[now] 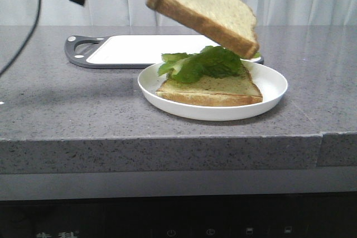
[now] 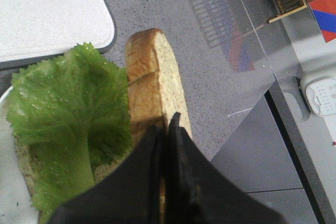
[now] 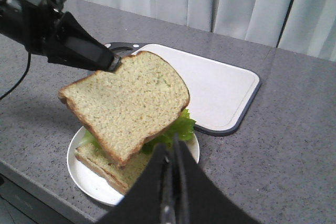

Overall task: Left arm grabs bread, right arm adds lettuce
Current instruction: 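Lower the held bread slice with the left gripper onto the lettuce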

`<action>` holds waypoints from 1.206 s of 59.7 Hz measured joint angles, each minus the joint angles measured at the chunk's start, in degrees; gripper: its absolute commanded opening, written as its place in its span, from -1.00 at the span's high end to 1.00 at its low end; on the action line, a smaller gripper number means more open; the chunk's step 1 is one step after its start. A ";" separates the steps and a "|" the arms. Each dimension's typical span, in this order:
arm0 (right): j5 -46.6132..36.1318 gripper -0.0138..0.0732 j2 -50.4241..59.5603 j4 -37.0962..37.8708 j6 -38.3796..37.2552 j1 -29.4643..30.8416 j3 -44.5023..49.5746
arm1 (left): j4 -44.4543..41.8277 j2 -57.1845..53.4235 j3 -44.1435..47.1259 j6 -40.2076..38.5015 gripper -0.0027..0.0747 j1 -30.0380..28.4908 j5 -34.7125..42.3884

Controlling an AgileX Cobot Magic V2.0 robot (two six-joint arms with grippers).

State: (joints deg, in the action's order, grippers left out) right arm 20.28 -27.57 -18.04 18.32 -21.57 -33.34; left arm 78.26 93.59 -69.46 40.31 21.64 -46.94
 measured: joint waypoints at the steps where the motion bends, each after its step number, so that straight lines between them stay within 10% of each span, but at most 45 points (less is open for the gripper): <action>1: 0.00 0.81 0.00 0.00 0.00 -0.02 0.00 | 0.28 0.52 -0.16 -0.01 0.98 0.00 0.00; 22: 0.00 0.81 0.00 0.00 -0.03 -0.02 0.00 | 3.53 7.35 -0.56 0.34 0.96 0.00 0.00; 43: 0.00 0.81 0.00 0.00 -0.14 -0.02 0.00 | 2.81 7.22 -0.67 0.34 0.11 -1.26 -1.77; 54: 0.00 0.81 0.00 0.00 -0.14 -0.02 0.00 | 2.13 3.60 -0.67 1.37 0.15 -5.25 -2.98; 65: 0.00 0.82 0.00 -1.17 -0.26 -0.02 0.00 | -2.08 -1.69 -0.67 1.89 0.99 -8.64 -3.51; 72: -0.10 0.82 0.00 -1.42 -1.58 1.57 0.00 | -6.34 -4.46 -0.67 2.50 0.99 -9.37 -3.35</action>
State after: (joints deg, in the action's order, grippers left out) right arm 20.17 -27.57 -19.46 16.74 -20.00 -33.34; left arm 71.92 89.12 -70.13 42.81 12.27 -50.29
